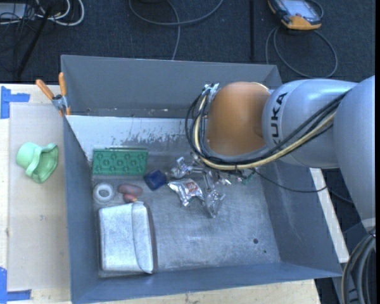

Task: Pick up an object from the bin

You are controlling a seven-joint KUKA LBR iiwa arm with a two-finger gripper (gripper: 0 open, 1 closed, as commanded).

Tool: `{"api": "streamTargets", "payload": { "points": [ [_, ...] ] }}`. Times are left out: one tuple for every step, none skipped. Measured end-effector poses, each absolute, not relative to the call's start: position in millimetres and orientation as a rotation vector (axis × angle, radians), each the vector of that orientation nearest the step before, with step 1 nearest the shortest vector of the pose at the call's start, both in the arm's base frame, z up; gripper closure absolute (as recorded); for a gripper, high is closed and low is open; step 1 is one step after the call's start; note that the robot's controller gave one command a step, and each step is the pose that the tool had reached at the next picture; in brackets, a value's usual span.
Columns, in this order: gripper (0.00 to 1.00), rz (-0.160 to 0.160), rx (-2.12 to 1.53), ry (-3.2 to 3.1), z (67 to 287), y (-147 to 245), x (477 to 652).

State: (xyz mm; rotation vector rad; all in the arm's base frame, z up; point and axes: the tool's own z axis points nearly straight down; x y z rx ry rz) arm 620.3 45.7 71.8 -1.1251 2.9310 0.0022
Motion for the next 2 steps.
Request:
{"api": "streamTargets", "payload": {
  "points": [
    [1.0, -0.002, -1.119, 2.925, 77, 45, 623.6],
    [1.0, -0.002, -1.115, 2.929, 138, 47, 625.7]
  ]
}}
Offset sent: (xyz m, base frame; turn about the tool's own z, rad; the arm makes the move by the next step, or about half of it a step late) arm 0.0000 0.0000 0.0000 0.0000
